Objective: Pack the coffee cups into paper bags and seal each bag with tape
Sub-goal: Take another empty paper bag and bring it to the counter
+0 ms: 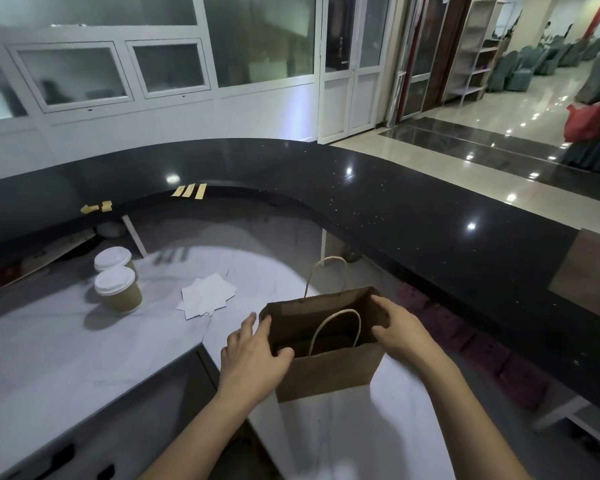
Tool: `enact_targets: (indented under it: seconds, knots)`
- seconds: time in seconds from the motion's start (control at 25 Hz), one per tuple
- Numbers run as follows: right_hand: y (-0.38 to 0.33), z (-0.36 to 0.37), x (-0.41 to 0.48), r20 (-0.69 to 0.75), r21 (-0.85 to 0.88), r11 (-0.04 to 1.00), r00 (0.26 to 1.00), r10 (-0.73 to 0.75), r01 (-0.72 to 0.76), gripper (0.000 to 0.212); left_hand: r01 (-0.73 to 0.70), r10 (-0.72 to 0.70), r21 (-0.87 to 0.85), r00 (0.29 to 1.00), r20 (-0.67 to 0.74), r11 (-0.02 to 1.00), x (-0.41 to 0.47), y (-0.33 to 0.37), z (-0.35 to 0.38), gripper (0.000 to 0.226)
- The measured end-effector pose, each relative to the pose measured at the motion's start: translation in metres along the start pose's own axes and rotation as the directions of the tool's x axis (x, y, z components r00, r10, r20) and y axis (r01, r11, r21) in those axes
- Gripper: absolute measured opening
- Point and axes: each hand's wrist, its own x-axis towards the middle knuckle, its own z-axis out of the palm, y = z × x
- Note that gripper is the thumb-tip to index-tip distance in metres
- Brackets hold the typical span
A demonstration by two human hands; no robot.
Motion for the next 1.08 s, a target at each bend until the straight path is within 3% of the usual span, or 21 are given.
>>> enact_targets:
  seconds: [0.28,0.64,1.08]
  knots:
    - [0.01,0.021,-0.012,0.048,0.093,0.995,0.998,-0.04,0.035,0.084,-0.011,0.025,-0.206,0.998,0.065,0.979,-0.02,-0.013,-0.004,0.086]
    - [-0.04,0.047,-0.046,0.096,0.154,0.97,0.974,-0.204,0.188,0.082,0.041,-0.076,-0.354,0.994,-0.085,0.934,-0.069,-0.066,-0.023,0.091]
    - [-0.141,0.116,-0.08,0.247,0.18,0.915,0.884,-0.397,0.361,0.081,0.119,-0.24,-0.482,0.951,-0.197,0.868,-0.127,-0.166,-0.062,0.088]
